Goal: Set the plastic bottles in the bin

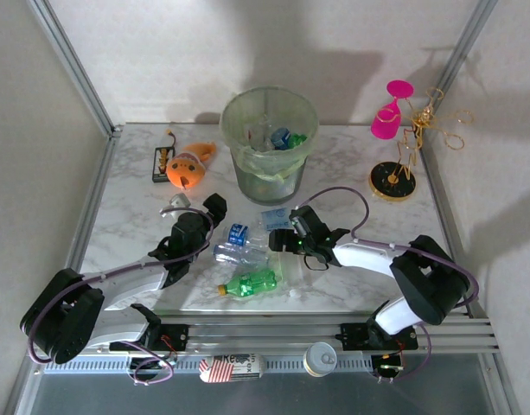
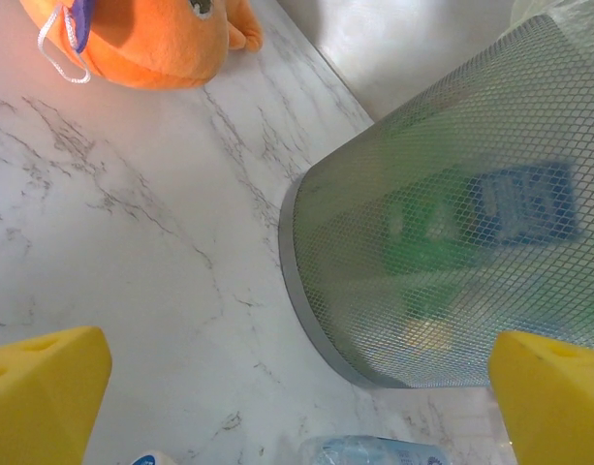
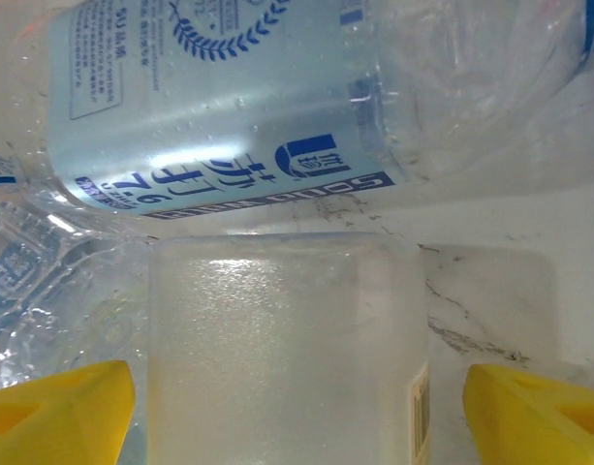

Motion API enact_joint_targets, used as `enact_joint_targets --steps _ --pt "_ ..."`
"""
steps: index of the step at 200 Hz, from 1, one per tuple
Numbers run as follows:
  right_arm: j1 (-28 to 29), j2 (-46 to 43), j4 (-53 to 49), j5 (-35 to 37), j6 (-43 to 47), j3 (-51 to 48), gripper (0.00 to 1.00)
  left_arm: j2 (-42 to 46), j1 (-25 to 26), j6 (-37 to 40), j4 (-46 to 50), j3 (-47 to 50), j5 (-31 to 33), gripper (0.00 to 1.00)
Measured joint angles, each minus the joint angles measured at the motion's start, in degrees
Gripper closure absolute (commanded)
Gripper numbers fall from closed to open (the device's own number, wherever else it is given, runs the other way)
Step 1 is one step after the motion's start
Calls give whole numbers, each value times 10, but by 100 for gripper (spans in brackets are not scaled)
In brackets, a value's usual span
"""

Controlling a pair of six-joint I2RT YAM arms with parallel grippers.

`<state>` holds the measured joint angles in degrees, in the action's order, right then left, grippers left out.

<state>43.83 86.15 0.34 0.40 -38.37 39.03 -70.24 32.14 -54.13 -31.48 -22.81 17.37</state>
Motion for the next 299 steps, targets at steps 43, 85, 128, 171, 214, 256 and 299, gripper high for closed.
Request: enact_joint_targets --steps 43,85,128,171,214,256,299 --pt "0 4 0 7 -5 0 21 0 0 -2 0 0 0 0" --pt "1 8 0 21 -10 0 23 0 0 -7 0 0 0 0" --pt "1 18 -10 47 -14 -2 27 0 0 -13 0 0 0 0" --pt "1 18 -9 57 -18 -5 39 10 0 -15 0 0 0 0" --pt "1 -10 -16 65 -17 -13 41 14 0 -14 0 0 1 0" --pt "-10 -100 -28 94 -1 -9 41 16 -4 -10 1 0 1 0" --pt "-73 -166 -66 142 63 66 42 39 -12 3 2 20 5 0"
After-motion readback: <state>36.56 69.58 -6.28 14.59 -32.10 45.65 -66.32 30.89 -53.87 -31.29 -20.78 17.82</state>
